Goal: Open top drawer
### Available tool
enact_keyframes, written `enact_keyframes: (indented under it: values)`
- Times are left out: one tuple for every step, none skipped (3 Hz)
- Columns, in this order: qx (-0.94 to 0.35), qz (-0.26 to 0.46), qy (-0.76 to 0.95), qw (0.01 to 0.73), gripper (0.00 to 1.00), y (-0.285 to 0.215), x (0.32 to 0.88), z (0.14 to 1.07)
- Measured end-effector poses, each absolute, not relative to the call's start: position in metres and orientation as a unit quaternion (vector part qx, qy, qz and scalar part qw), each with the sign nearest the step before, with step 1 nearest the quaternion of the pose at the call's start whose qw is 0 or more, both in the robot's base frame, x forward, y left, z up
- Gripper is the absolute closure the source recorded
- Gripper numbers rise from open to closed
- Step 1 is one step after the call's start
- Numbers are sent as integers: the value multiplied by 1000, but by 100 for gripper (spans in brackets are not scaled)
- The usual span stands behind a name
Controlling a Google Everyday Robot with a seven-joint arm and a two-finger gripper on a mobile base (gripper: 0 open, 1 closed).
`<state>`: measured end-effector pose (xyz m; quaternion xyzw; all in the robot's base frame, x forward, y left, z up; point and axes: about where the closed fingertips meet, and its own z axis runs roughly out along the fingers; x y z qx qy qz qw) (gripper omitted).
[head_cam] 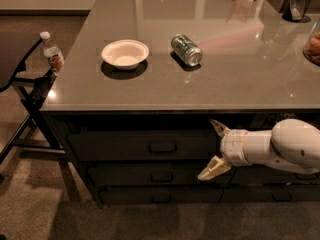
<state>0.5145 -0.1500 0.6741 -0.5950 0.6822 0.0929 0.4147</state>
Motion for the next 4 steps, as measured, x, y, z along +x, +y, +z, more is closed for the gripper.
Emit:
enact_keyframes:
  values:
    - [-610, 100, 672, 408, 0, -153, 523, 665]
    - [-621, 103, 658, 412, 0, -148, 538, 660]
    - [-625, 99, 654, 414, 0, -129, 550, 645]
    - [-625, 99, 654, 414, 0, -129, 551, 645]
